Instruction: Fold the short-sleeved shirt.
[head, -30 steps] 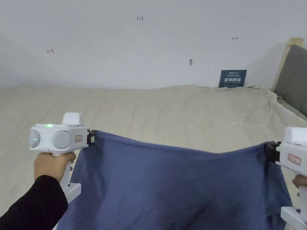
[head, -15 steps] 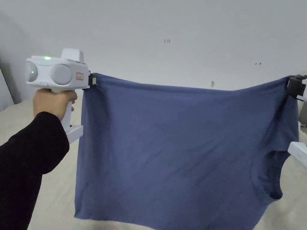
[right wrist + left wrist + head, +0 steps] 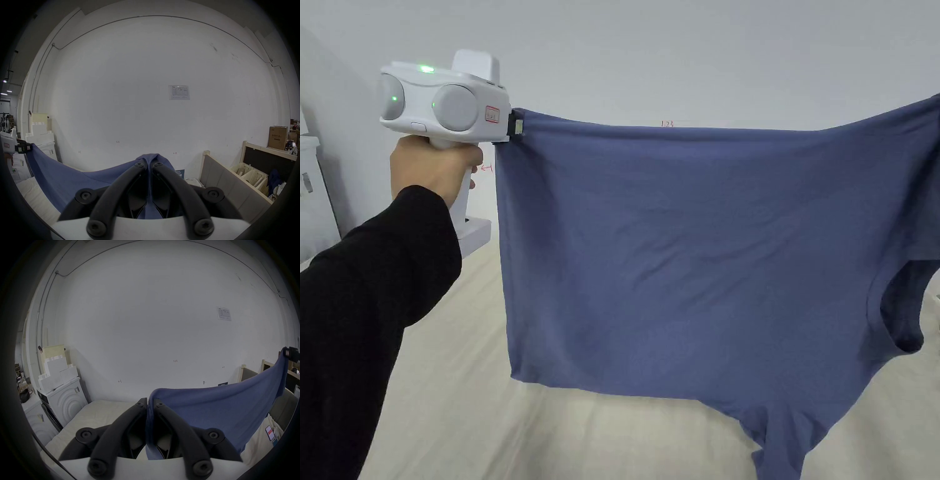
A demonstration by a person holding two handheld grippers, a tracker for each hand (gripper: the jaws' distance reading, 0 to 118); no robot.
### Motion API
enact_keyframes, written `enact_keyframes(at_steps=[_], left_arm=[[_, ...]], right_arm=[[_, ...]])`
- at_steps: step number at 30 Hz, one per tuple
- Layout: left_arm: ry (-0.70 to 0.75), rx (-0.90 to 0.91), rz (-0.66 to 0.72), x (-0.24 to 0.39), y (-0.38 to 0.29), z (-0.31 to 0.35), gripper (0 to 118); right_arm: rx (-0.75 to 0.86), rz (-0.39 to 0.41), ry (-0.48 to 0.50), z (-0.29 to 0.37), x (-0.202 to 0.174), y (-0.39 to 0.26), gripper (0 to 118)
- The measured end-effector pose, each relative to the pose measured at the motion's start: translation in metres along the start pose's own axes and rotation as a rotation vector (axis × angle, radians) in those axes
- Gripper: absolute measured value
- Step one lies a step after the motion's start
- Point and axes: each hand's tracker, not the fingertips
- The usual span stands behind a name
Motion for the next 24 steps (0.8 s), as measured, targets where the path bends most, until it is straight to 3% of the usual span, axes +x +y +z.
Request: enact_keyframes(at_steps=[4,14,24], left_arm=[[-0.011,-0.040,-0.011,0.010,-0.028,-0.024,3],[-0.062,-0.216,-0.031,0.037,-0.157,-0.061,3],[-0.083,-0.350,0.039,0.045,-0.284,-0.027,3]], right_arm=[[-0.019,0.014,-0.012,-0.011,0.002,-0.029,0],[-0.248,0.011,-0.027,-0.023,0.029,-0.171,0],[-0.416,-0.063,-0.018,0.032,0.040,-0.292,0]])
